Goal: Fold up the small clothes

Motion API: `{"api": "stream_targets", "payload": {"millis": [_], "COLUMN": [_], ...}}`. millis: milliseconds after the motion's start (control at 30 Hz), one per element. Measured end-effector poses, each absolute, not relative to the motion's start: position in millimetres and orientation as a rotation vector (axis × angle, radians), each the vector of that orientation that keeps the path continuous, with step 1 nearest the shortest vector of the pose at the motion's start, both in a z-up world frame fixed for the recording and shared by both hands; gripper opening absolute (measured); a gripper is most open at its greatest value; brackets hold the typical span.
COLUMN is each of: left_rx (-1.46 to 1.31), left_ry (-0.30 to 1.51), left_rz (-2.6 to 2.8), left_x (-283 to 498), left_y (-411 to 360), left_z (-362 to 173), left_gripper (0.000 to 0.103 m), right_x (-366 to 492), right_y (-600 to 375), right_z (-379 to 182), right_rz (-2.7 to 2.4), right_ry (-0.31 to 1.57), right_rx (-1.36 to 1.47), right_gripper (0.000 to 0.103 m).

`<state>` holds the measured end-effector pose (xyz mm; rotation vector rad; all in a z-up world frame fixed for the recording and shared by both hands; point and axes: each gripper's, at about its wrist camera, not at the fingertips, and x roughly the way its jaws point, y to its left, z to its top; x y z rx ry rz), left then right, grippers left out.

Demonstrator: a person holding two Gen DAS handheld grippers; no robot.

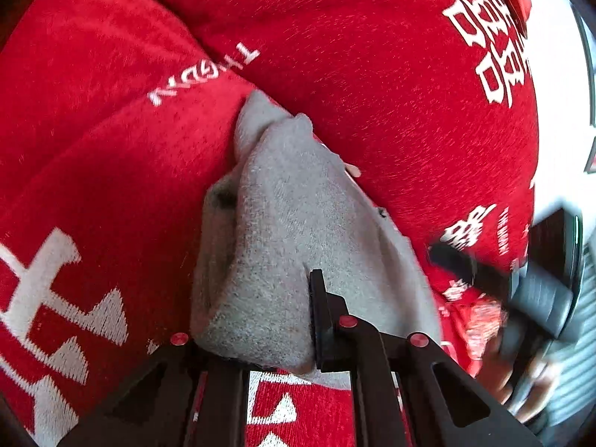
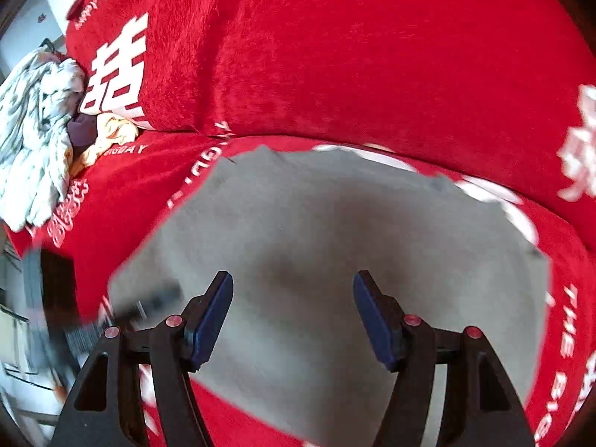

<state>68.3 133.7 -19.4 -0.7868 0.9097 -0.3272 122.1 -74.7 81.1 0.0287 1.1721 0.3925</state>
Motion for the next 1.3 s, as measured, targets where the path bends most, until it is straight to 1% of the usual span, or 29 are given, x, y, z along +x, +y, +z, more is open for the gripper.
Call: {"api": "stream_targets", "payload": {"millis": [200,333,367,433,500,533,600,633,667,733,867,1233,1300], "left_rx": [-0.664,-0.61,-0.596,-0.564,-0.553,-0.554,-0.557,-0.556,-0.553,-0.536,-0.481,-0.321,-0.29], "left_ry": [0.896,0.895,0.895,0.887,0.891,0.895,0.903,0.904,0.905,0.905,0.896,0.867,0.867], "left_rz": [-0.26,-0.235,-0.229,-0.22,-0.213,-0.211,-0.206,-0.203,-0.2,-0.19,-0.168,-0.093,-0.082], "left_x": [62.9,60.2,60.6,59.0,59.1,59.7,60.7,60.8,60.4,60.9,59.1,52.8,49.5], "left_y": [124.0,120.2,117.3,114.3,113.2,113.3,114.0,114.0,113.9,112.0,104.9,78.3,73.9], "left_z": [-8.5,-4.4,-2.7,1.0,1.5,1.0,-0.2,-0.2,0.0,1.1,6.6,24.0,25.9], "left_gripper": [0.012,0.012,0.012,0.012,0.012,0.012,0.012,0.012,0.012,0.012,0.012,0.012,0.01], "right_x": [197.8,224.1,227.0,227.4,219.7,214.6,208.1,208.7,210.9,215.1,212.9,216.7,218.5], "right_y": [8.2,57.1,67.7,85.7,110.1,118.1,125.8,125.2,121.6,107.2,78.2,33.4,27.1], "right_z": [48.9,11.8,2.1,-7.3,-15.0,-18.5,-16.2,-12.2,-9.7,-3.0,13.4,51.9,55.6], "right_rz": [0.432,0.374,0.36,0.346,0.332,0.324,0.341,0.327,0.305,0.317,0.379,0.478,0.487], "right_ry": [1.336,1.446,1.478,1.496,1.493,1.48,1.45,1.441,1.44,1.451,1.405,1.299,1.291], "right_rx": [0.035,-0.094,-0.121,-0.204,-0.383,-0.46,-0.504,-0.509,-0.502,-0.427,-0.272,-0.095,-0.075], "right_gripper": [0.071,0.072,0.075,0.089,0.089,0.087,0.073,0.049,0.031,0.022,0.02,0.019,0.019]}}
